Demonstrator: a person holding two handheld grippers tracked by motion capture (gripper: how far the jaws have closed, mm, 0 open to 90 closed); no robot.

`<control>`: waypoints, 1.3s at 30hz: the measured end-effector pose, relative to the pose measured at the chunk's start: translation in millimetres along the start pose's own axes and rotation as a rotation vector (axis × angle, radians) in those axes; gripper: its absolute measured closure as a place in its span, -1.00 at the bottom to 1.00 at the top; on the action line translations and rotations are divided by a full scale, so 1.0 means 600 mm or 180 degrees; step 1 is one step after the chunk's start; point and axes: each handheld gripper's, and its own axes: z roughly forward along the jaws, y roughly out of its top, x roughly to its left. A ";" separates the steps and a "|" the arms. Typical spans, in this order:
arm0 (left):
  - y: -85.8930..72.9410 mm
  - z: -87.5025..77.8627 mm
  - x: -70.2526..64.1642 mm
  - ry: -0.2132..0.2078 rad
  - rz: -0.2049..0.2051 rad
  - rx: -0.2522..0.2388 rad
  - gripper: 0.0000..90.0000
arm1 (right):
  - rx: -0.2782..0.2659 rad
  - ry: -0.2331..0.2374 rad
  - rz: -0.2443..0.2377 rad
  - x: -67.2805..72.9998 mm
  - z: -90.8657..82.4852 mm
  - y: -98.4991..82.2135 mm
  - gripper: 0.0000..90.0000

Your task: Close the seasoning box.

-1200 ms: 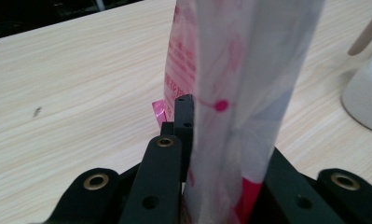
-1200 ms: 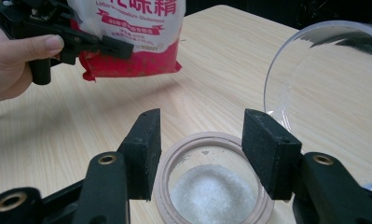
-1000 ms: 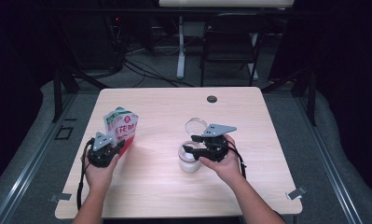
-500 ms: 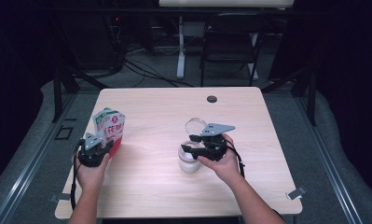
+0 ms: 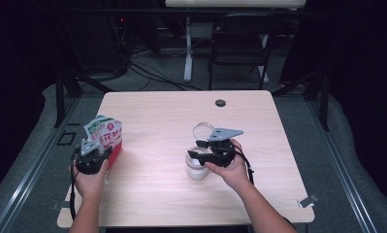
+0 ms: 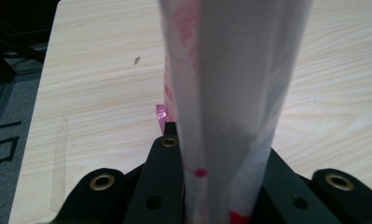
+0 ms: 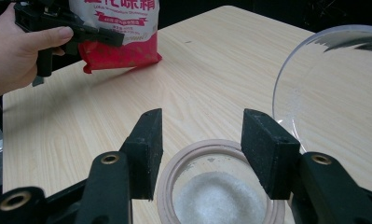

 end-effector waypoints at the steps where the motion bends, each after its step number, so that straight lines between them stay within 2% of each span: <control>1: 0.000 0.000 0.000 0.0003 0.0001 0.0003 0.91 | 0.0006 0.0000 0.0000 0.000 0.000 0.000 0.08; 7: -0.003 0.000 0.001 -0.0017 -0.0045 -0.0011 0.89 | 0.0004 0.0006 0.0009 0.000 0.002 -0.001 0.08; 11: -0.004 -0.003 0.001 -0.0062 -0.0077 -0.0041 0.77 | 0.0011 0.0006 0.0006 0.000 0.003 -0.001 0.08; 15: -0.003 -0.006 -0.003 -0.0097 -0.0058 -0.0139 0.50 | 0.0015 0.0002 0.0002 0.001 0.003 -0.002 0.08; 16: -0.003 -0.007 -0.005 -0.0097 -0.0054 -0.0167 0.41 | 0.0016 -0.0001 0.0003 0.000 0.004 -0.002 0.08; 17: -0.002 -0.008 -0.007 -0.0047 -0.0034 -0.0185 0.22 | 0.0017 0.0001 0.0010 0.000 0.004 -0.002 0.07; 22: -0.003 -0.006 -0.007 -0.0020 -0.0042 -0.0183 0.00 | 0.0025 -0.0005 0.0022 -0.002 0.004 -0.003 0.07; 39: -0.001 -0.007 -0.010 -0.0097 -0.0082 -0.0195 -0.04 | 0.0046 0.0020 0.0000 -0.002 0.006 -0.004 0.08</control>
